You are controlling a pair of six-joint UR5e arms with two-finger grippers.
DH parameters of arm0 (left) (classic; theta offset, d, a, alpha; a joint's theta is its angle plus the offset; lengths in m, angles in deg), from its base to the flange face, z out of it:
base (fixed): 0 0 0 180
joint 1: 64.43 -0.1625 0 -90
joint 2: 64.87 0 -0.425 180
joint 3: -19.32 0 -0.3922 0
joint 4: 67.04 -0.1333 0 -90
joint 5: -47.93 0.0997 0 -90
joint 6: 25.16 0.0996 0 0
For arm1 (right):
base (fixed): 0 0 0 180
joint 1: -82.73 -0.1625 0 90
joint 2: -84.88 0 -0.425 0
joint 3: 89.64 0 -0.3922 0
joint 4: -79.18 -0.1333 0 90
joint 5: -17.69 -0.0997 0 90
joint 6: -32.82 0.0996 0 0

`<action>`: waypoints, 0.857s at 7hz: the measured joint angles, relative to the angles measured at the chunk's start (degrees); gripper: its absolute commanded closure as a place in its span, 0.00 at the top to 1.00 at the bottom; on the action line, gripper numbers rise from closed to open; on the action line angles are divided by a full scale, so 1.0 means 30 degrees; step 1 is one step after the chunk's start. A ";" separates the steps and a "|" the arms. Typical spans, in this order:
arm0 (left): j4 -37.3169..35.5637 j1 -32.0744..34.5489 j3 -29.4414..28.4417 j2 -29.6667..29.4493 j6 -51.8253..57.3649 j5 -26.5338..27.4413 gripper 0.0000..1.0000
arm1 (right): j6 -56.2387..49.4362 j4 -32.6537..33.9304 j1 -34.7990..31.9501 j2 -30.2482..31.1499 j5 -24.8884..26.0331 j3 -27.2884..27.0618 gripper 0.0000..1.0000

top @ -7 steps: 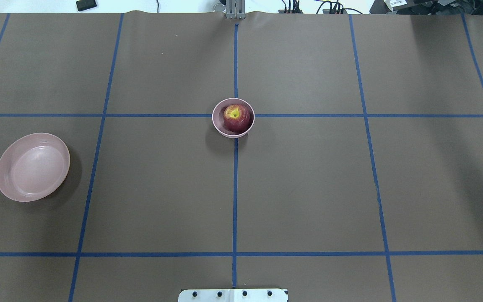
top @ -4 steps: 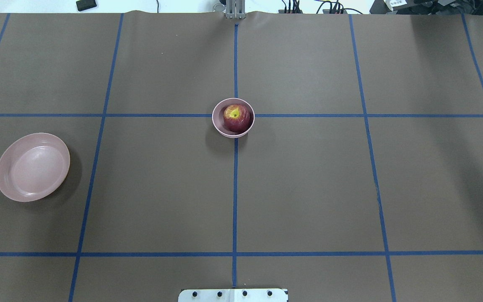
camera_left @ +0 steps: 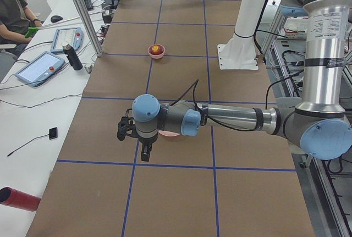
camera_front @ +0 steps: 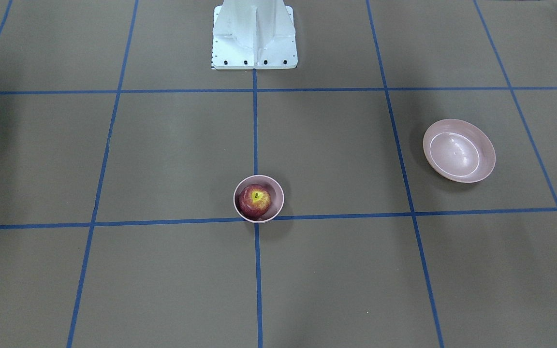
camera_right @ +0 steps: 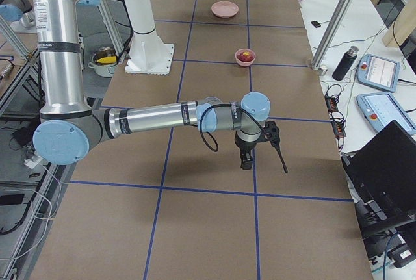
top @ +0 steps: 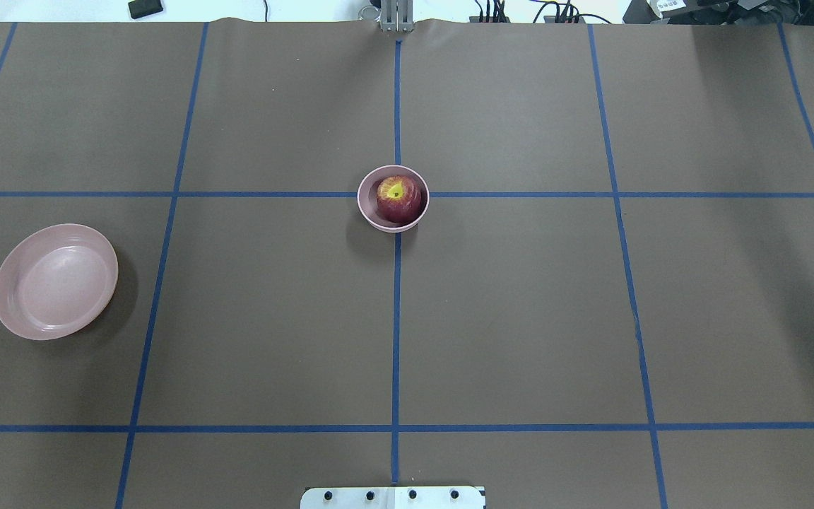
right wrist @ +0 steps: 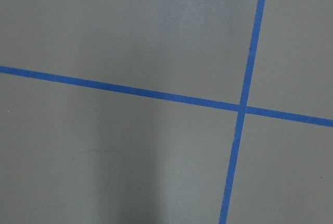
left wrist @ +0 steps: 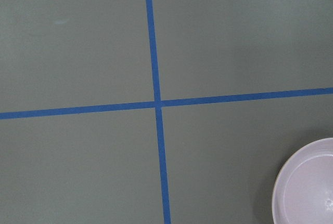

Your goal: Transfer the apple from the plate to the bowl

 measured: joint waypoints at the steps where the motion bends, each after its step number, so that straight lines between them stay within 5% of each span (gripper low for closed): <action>1: 0.0040 0.0099 0.0153 0.0095 0.0041 -0.0141 0.98 | -0.0001 -0.0001 0.0000 -0.0002 -0.0006 -0.0002 1.00; 6: 0.4473 0.0150 0.0770 0.2186 -0.0041 0.0225 0.98 | 0.0063 -0.0001 0.0028 -0.0082 -0.0008 0.0132 1.00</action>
